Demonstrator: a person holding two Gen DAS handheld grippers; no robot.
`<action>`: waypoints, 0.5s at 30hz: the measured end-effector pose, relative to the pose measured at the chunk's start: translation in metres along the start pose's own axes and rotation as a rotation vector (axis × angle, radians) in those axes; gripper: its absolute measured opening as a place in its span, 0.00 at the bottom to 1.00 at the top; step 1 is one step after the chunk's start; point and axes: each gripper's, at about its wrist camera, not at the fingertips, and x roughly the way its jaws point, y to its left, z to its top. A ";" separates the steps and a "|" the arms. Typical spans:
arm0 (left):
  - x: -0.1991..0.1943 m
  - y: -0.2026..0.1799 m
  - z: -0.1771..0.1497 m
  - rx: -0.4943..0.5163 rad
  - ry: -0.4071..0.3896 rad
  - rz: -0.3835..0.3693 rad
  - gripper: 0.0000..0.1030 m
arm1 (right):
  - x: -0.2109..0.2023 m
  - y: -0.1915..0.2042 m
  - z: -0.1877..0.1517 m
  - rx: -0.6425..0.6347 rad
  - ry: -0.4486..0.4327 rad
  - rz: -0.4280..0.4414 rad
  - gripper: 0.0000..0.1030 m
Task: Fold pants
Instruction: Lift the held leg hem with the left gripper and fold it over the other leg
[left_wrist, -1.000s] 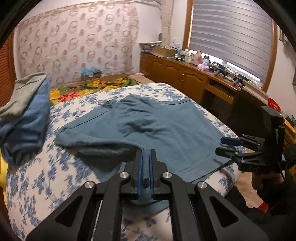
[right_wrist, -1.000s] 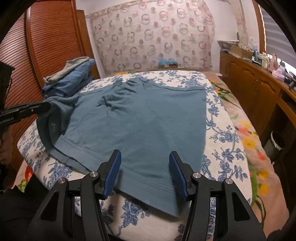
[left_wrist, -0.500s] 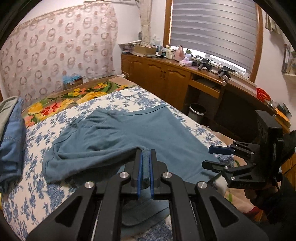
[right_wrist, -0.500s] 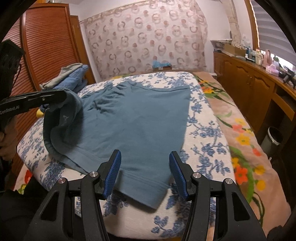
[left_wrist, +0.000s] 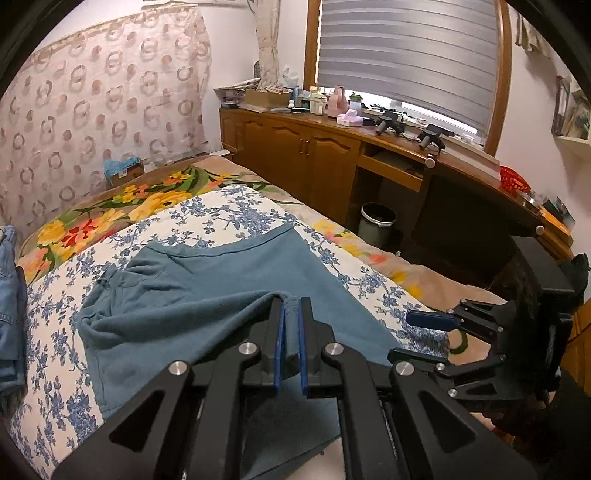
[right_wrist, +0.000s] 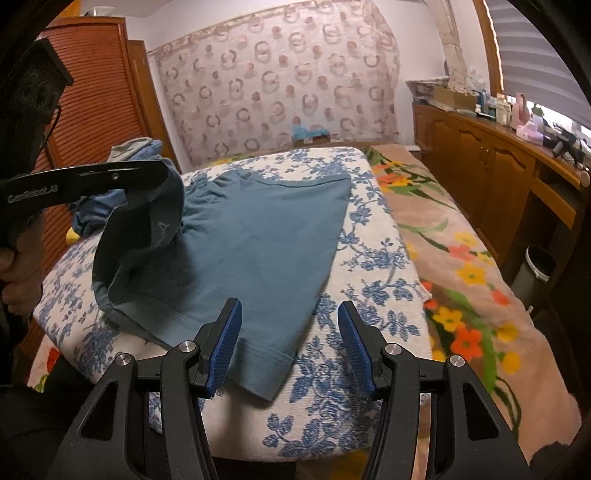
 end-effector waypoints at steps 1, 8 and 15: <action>0.001 0.000 0.000 -0.004 0.002 -0.004 0.03 | -0.001 -0.001 0.000 -0.001 -0.001 -0.003 0.54; -0.007 -0.002 -0.002 -0.009 -0.006 0.006 0.11 | -0.004 -0.003 0.004 0.002 -0.015 -0.015 0.54; -0.024 0.003 -0.009 0.004 -0.023 0.047 0.40 | -0.001 0.006 0.010 -0.015 -0.015 -0.007 0.54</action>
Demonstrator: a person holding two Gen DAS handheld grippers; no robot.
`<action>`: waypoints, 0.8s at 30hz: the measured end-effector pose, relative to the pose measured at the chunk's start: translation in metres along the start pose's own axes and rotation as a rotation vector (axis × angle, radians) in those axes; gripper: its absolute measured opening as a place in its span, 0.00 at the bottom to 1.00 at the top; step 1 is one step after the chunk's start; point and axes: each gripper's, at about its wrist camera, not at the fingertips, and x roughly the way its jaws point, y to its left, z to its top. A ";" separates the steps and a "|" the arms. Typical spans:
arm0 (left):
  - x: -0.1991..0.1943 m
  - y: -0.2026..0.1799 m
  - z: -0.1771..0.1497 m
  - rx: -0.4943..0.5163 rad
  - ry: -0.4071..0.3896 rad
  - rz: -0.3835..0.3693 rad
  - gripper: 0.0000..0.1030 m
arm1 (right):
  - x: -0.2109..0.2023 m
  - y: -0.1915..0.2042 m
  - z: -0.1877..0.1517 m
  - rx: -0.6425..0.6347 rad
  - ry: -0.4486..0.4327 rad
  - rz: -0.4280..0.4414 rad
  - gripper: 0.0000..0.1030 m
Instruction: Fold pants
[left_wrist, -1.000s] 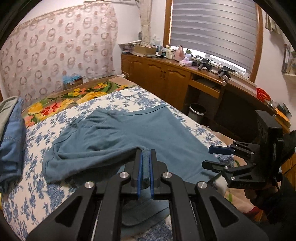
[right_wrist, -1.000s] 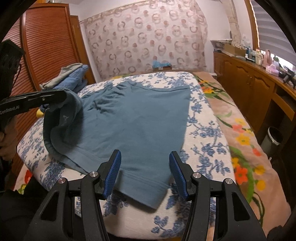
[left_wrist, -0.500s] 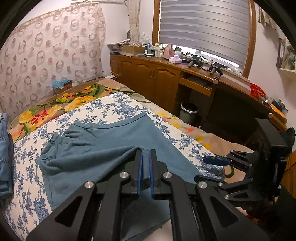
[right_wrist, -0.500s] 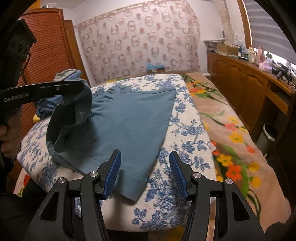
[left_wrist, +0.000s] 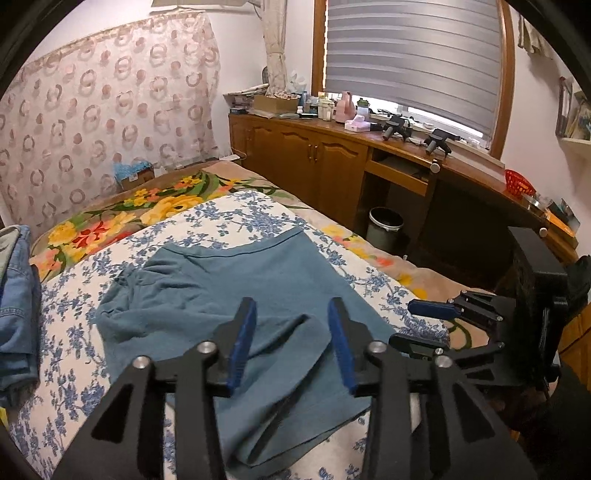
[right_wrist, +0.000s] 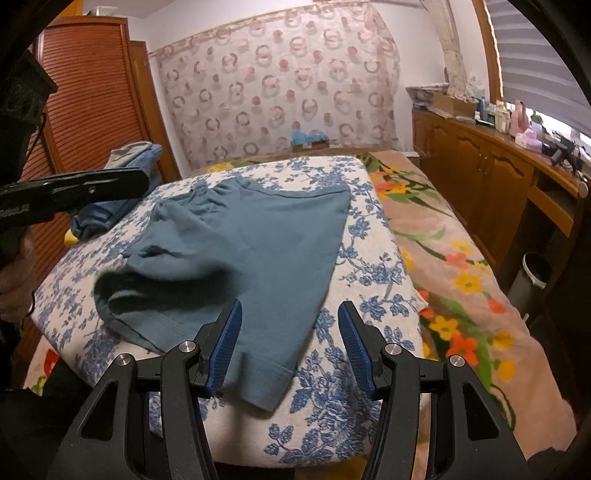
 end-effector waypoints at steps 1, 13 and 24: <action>-0.001 0.001 0.000 0.002 -0.002 0.006 0.43 | 0.000 0.002 0.001 -0.004 -0.001 0.002 0.54; 0.006 0.036 -0.036 -0.081 0.041 0.069 0.56 | 0.019 0.011 0.015 -0.029 -0.001 0.025 0.54; 0.016 0.056 -0.063 -0.125 0.096 0.088 0.56 | 0.057 0.025 0.030 -0.054 0.051 0.076 0.47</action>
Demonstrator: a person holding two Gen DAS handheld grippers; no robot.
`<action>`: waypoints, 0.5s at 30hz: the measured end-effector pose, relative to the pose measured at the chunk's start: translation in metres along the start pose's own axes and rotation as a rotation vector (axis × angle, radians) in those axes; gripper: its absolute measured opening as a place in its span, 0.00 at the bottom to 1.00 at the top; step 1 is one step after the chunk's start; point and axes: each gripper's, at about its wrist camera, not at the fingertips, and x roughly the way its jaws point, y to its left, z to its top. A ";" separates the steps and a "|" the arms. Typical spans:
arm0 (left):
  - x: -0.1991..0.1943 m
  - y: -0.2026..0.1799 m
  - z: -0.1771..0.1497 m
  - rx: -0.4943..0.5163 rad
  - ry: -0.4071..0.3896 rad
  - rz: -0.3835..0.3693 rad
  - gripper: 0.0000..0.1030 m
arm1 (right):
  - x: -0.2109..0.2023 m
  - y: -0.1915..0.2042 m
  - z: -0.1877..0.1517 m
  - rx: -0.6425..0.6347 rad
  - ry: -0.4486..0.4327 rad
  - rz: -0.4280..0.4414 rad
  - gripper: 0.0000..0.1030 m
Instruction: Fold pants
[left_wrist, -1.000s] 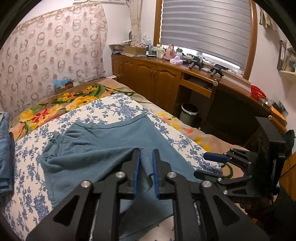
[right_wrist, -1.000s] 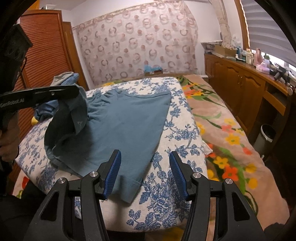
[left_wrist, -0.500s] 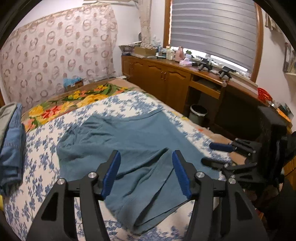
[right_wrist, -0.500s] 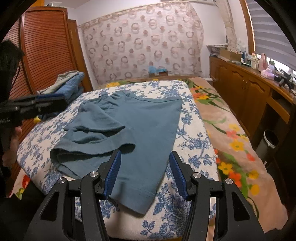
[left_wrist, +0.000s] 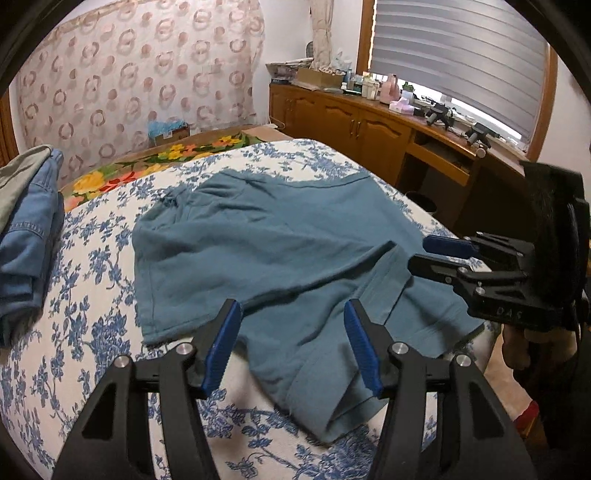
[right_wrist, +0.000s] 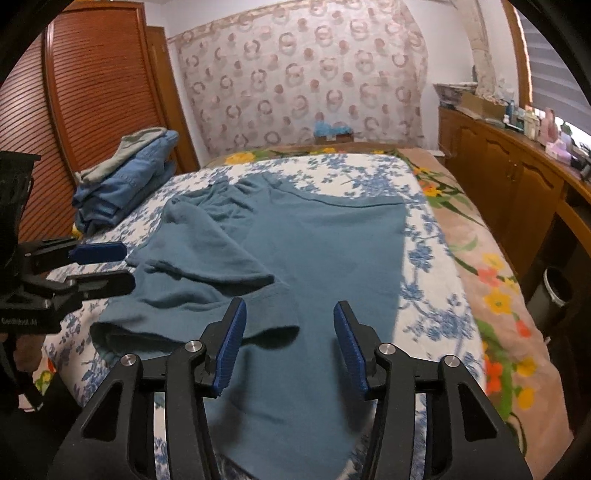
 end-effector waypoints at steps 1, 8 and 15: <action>0.000 0.001 -0.001 0.001 0.002 0.001 0.56 | 0.003 0.001 0.001 -0.001 0.007 0.006 0.45; 0.001 0.009 -0.009 -0.021 0.015 0.010 0.56 | 0.018 0.006 0.004 -0.008 0.053 0.035 0.41; 0.006 0.014 -0.015 -0.036 0.034 0.013 0.56 | 0.024 0.005 0.005 -0.003 0.075 0.040 0.31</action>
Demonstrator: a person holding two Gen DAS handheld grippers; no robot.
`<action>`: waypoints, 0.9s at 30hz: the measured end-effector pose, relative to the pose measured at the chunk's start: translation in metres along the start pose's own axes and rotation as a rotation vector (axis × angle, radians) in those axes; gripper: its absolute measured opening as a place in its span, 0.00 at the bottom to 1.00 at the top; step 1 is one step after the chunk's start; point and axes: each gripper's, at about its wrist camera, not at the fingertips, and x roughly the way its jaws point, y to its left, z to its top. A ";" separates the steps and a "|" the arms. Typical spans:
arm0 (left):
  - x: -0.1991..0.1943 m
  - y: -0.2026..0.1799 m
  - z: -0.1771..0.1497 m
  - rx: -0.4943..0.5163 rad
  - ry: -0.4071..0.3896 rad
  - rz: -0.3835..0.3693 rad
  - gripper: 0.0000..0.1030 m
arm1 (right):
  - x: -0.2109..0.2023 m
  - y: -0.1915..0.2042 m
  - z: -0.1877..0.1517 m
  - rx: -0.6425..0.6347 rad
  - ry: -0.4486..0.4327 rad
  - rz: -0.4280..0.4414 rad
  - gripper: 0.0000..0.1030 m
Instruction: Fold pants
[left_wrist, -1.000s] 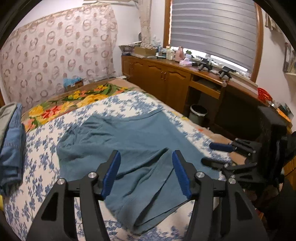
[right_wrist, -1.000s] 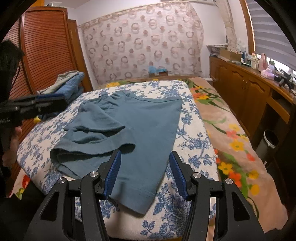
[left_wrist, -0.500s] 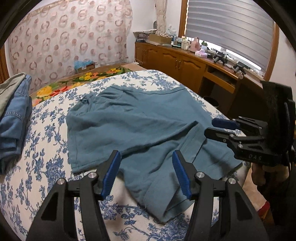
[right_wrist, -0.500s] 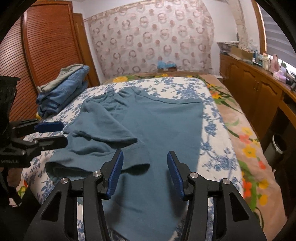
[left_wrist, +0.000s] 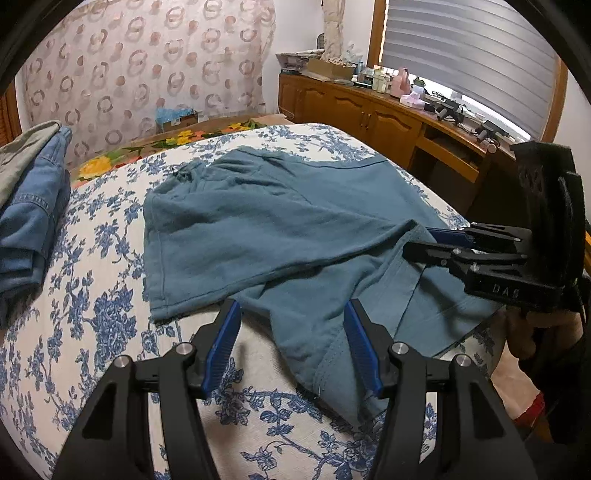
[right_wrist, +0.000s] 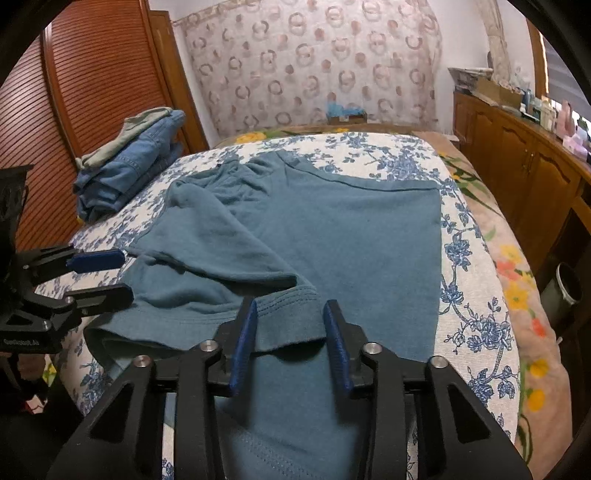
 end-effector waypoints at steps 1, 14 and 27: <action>0.000 0.000 -0.001 -0.001 0.002 0.001 0.56 | -0.001 0.000 0.000 0.000 -0.003 0.000 0.23; -0.012 -0.001 -0.002 0.005 -0.020 -0.009 0.56 | -0.065 0.016 0.005 -0.041 -0.115 0.022 0.04; -0.014 -0.004 0.000 0.011 -0.028 -0.014 0.56 | -0.101 0.010 -0.018 -0.046 -0.107 -0.034 0.04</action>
